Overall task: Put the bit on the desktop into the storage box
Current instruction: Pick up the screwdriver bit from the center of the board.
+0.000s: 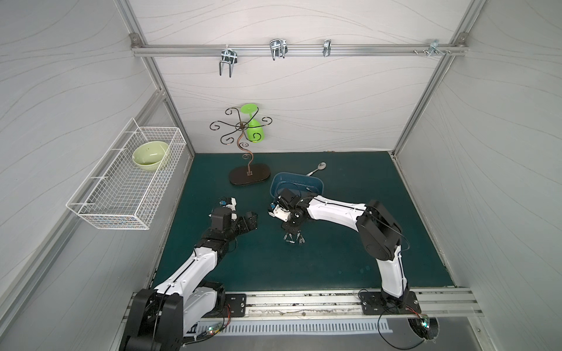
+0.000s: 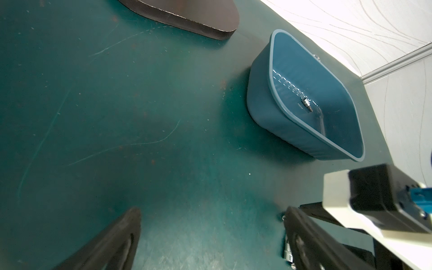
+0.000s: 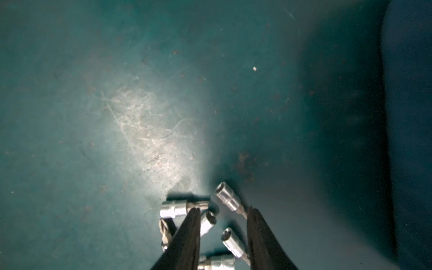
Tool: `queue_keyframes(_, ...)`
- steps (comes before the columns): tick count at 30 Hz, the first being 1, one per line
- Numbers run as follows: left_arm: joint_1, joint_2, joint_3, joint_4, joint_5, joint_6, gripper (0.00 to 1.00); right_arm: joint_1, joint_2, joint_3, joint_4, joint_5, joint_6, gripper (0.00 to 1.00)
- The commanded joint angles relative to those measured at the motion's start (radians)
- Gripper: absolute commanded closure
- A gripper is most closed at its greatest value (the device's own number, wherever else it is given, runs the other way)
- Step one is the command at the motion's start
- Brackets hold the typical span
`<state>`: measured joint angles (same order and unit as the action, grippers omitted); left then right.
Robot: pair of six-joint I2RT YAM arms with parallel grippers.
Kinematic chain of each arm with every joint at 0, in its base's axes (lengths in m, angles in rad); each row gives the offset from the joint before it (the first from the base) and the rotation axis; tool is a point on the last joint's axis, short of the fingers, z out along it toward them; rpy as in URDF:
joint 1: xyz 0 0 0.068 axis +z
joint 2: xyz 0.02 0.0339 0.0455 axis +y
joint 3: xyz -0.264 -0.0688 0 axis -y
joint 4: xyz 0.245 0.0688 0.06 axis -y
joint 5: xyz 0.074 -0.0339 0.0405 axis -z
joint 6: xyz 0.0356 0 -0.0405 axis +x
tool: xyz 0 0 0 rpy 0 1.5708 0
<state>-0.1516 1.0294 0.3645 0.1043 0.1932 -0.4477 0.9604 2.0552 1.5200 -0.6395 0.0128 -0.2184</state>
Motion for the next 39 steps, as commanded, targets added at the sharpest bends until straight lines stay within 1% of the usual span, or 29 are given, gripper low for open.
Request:
queue_keyframes(1,-0.002,-0.002,0.010,0.026,-0.011,0.012,0.01,0.006,0.024,0.024,-0.032,0.009,-0.010,0.64)
queue_keyframes(11,-0.003,0.001,0.011,0.028,-0.008,0.010,0.01,0.006,0.053,0.040,-0.027,0.025,-0.008,0.66)
queue_keyframes(23,-0.003,0.009,0.011,0.032,-0.005,0.010,0.01,0.006,0.073,0.046,-0.024,0.048,-0.001,0.71)
queue_keyframes(28,-0.002,0.012,0.013,0.031,-0.003,0.010,0.01,0.007,0.080,0.051,-0.026,0.051,0.003,0.76)
queue_keyframes(34,-0.002,0.010,0.013,0.029,-0.003,0.010,0.01,0.006,0.077,0.050,-0.029,0.054,0.004,0.86)
queue_keyframes(39,-0.003,0.009,0.013,0.029,-0.001,0.011,0.01,0.005,0.075,0.051,-0.026,0.054,0.006,0.89)
